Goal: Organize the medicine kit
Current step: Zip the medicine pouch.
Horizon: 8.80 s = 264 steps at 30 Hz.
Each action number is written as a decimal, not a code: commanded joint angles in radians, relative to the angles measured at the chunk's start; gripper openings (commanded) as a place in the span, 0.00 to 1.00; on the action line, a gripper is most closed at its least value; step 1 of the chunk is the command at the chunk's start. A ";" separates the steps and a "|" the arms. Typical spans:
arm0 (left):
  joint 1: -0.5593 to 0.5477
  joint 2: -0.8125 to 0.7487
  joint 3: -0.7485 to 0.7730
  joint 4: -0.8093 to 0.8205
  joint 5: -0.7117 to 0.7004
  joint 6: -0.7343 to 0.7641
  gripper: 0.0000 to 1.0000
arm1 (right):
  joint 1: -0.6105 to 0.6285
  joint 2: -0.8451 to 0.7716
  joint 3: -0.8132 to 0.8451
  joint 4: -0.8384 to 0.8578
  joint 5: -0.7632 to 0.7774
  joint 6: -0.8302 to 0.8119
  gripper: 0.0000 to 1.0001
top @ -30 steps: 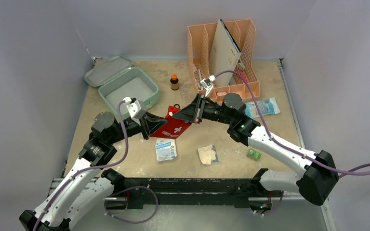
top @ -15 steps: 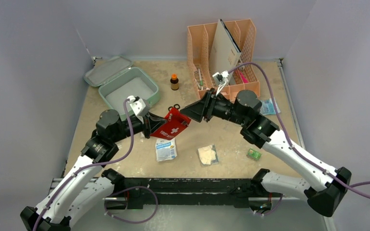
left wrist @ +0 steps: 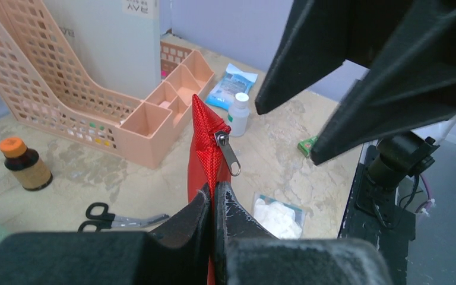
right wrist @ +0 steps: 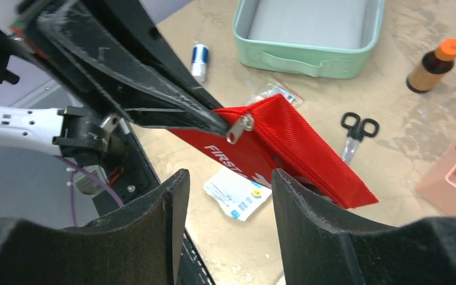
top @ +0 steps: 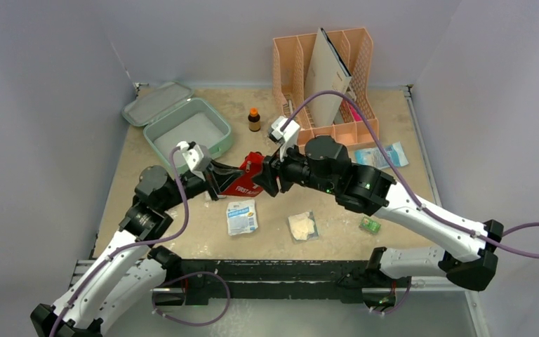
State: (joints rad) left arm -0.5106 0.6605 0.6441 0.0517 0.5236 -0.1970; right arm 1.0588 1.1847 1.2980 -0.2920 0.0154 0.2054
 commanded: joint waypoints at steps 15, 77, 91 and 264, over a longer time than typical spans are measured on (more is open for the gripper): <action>0.006 0.052 0.008 0.257 0.035 -0.025 0.00 | 0.056 0.093 0.228 -0.119 0.247 0.109 0.52; 0.006 -0.030 -0.028 0.130 -0.006 -0.047 0.04 | 0.072 0.028 -0.031 0.202 0.171 -0.075 0.00; 0.006 0.036 0.224 -0.257 -0.150 -0.363 0.52 | 0.052 0.006 -0.195 0.375 0.141 -0.097 0.00; 0.010 0.182 0.453 -0.468 0.012 -0.150 0.42 | -0.297 0.037 -0.352 0.738 -0.598 0.361 0.00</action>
State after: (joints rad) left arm -0.5076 0.8944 1.0809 -0.4789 0.5674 -0.1833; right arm 0.7654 1.2186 0.9195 0.4168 -0.5507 0.6102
